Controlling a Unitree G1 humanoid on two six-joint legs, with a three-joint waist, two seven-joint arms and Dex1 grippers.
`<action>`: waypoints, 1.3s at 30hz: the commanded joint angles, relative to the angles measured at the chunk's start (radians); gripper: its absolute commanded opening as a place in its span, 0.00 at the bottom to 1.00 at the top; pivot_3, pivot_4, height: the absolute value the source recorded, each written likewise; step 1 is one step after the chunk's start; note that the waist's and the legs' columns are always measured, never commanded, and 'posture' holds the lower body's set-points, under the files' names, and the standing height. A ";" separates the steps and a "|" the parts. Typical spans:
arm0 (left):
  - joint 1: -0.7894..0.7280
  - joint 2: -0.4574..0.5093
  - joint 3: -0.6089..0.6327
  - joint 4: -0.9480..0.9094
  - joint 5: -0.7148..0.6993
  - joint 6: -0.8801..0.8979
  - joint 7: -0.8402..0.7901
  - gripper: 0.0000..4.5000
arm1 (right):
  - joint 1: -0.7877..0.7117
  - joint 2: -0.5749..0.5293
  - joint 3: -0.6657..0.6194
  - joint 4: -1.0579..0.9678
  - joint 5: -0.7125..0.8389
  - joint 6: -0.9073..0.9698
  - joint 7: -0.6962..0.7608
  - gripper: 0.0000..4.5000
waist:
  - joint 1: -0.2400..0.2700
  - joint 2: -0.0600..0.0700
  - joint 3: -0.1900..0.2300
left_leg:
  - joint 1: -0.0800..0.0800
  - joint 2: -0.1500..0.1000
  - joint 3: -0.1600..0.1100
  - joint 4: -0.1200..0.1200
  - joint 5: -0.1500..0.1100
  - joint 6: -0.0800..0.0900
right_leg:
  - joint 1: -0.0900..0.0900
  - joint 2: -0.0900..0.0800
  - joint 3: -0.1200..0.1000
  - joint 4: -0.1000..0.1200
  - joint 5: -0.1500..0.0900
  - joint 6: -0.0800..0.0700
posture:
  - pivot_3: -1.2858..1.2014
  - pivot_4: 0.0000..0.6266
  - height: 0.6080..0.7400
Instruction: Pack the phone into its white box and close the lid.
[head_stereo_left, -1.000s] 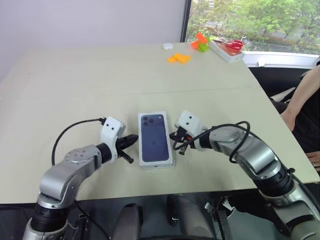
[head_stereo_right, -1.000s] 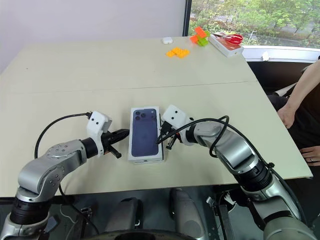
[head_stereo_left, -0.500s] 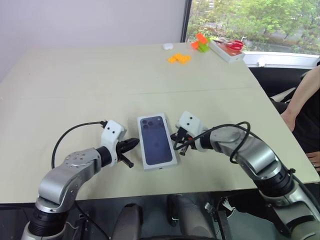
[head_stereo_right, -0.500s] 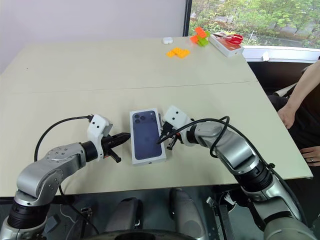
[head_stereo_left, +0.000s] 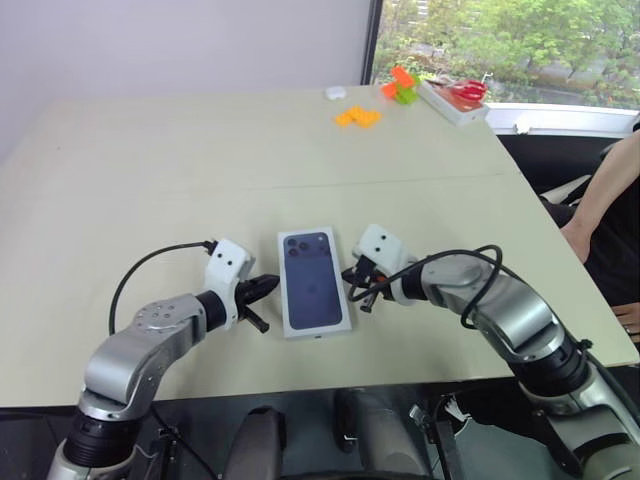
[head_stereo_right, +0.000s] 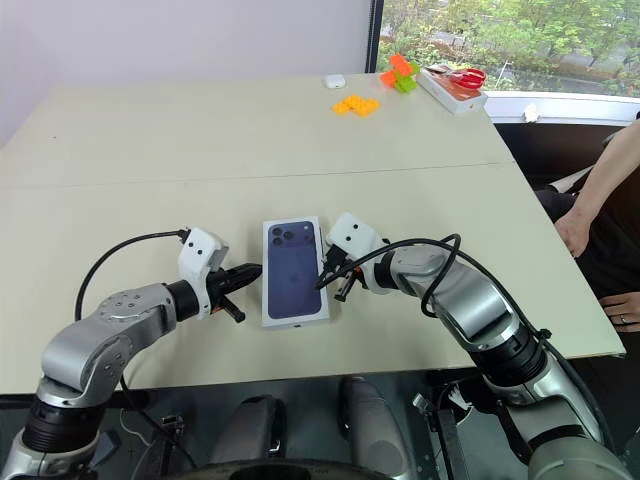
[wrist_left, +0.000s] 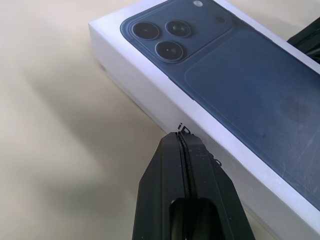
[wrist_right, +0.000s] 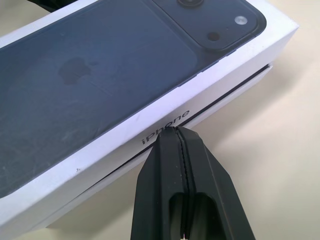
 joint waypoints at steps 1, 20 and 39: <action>-0.015 -0.006 -0.012 -0.022 -0.001 -0.025 -0.012 0.01 | -0.007 0.011 -0.007 -0.053 0.007 -0.009 0.013 0.00 | 0.000 0.000 0.000 | 0.000 0.000 0.000 0.000 0.000 0.000 | 0.000 0.000 0.000 0.000 0.000 0.000 | 0.52 0.24 0.94; 0.004 0.016 0.131 0.004 -0.034 -0.036 -0.029 0.01 | 0.044 -0.131 -0.111 -0.051 0.003 -0.111 0.109 0.00 | 0.001 0.000 0.000 | 0.000 0.000 0.000 0.000 0.000 0.000 | 0.000 0.000 0.000 0.000 0.000 0.000 | 0.52 0.24 0.94; -0.257 -0.080 -0.051 0.227 0.105 -0.169 -0.012 0.01 | 0.108 -0.107 -0.034 -0.197 0.085 -0.063 0.150 0.00 | 0.006 -0.001 0.000 | 0.000 0.000 0.000 0.000 0.000 0.000 | 0.001 0.000 0.000 0.000 0.000 0.000 | 0.52 0.24 0.94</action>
